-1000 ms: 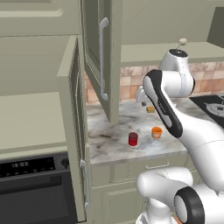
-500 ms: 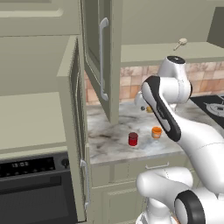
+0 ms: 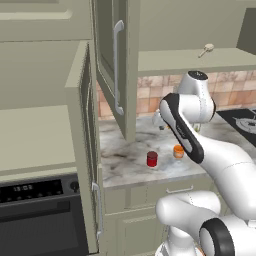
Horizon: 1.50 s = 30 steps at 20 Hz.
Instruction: Pick the jam and jam from the counter and place them in the cabinets closest to them.
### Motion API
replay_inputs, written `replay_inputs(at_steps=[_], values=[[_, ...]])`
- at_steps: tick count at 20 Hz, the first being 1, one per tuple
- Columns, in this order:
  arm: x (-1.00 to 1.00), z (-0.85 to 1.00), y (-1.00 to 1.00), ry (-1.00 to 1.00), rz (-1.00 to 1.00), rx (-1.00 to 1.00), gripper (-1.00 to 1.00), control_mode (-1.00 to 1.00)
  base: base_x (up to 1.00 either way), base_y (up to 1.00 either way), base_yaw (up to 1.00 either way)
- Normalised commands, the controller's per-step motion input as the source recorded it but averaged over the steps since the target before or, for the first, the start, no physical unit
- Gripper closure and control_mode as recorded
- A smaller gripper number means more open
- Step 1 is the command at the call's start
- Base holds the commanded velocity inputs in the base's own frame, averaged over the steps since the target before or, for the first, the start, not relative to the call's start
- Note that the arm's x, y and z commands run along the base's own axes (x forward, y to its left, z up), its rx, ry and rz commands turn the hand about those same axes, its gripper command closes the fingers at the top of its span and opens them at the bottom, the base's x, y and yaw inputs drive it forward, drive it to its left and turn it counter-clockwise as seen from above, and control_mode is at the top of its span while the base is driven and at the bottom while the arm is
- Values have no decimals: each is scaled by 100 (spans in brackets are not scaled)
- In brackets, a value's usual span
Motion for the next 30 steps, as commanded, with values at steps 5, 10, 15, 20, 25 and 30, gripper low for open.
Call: replay_inputs(at_steps=[5,10,15,20,25,30], values=[[13,-21,0,0,0,0,-100,-100,0,0,0],[15,-22,0,0,0,0,-100,-100,0,0,0],[13,-23,0,0,0,0,-100,-100,0,0,0],[12,-22,0,0,0,0,-100,-100,0,0,0],[11,-21,0,0,0,0,-100,-100,0,0,0],[8,-22,0,0,0,0,-100,-100,0,0,0]])
